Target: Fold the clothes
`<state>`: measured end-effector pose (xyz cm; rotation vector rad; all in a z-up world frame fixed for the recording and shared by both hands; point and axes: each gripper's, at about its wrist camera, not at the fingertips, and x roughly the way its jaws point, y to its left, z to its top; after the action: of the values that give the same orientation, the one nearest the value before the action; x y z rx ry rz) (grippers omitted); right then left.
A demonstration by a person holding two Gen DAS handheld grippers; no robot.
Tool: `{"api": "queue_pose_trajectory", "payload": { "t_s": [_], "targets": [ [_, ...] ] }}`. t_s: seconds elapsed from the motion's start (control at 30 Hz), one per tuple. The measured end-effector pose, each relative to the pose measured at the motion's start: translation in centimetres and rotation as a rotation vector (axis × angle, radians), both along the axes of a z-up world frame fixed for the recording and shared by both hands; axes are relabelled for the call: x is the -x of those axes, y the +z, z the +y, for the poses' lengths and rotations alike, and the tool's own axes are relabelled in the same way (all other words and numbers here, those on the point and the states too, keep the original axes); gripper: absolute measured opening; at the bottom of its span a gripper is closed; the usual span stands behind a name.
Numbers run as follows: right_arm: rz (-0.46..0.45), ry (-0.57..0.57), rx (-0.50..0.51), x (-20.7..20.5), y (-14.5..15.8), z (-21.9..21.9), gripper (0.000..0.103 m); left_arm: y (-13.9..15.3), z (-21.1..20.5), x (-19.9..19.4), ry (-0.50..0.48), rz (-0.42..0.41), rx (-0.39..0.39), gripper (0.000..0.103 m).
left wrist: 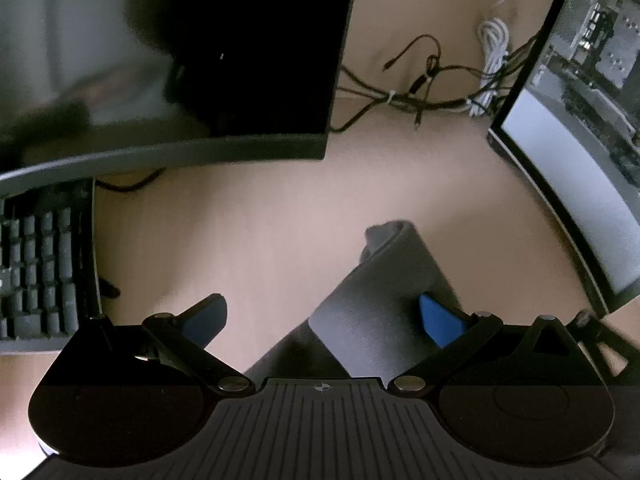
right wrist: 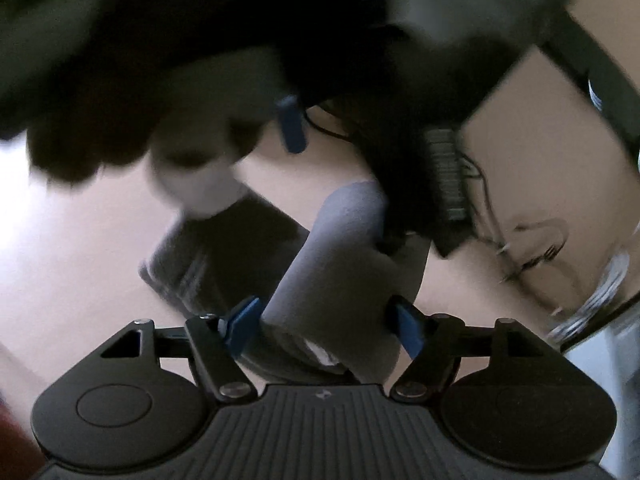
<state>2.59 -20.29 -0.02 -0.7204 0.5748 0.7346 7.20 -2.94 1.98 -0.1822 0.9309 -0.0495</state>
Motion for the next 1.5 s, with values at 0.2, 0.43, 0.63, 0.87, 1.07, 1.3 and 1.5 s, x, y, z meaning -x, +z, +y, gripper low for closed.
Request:
{"api": "queue_pose_trajectory", "payload": {
  "t_s": [0.2,0.43,0.63,0.87,1.07,1.3,1.5],
  "targets": [
    [0.312,-0.086,-0.336,-3.7,2.8,-4.9,0.074,-1.1,0.5,0.1,0.026,0.031,-0.024,0.103],
    [0.563,-0.319,-0.629,-10.8,1.4,-11.1,0.079,-1.5,1.5,0.9,0.05,0.052,-0.033,0.103],
    [0.655,-0.261,-0.599,-9.5,0.0,-8.9,0.08,-1.8,2.3,1.3,0.085,0.075,0.003,0.103],
    [0.601,-0.227,-0.541,-8.4,0.4,-6.5,0.064,-2.2,3.7,1.8,0.151,0.078,0.054,0.103],
    [0.542,-0.298,-0.574,-8.8,1.2,-8.6,0.052,-1.4,2.3,0.4,0.136,0.063,0.048,0.103],
    [0.347,-0.428,-0.507,-9.5,2.8,-11.1,0.048,-0.2,0.6,0.4,0.081,0.045,0.026,0.103],
    [0.249,-0.354,-0.41,-7.4,2.9,-8.5,0.047,-0.3,2.3,2.3,0.117,0.053,0.051,0.103]
  ]
}}
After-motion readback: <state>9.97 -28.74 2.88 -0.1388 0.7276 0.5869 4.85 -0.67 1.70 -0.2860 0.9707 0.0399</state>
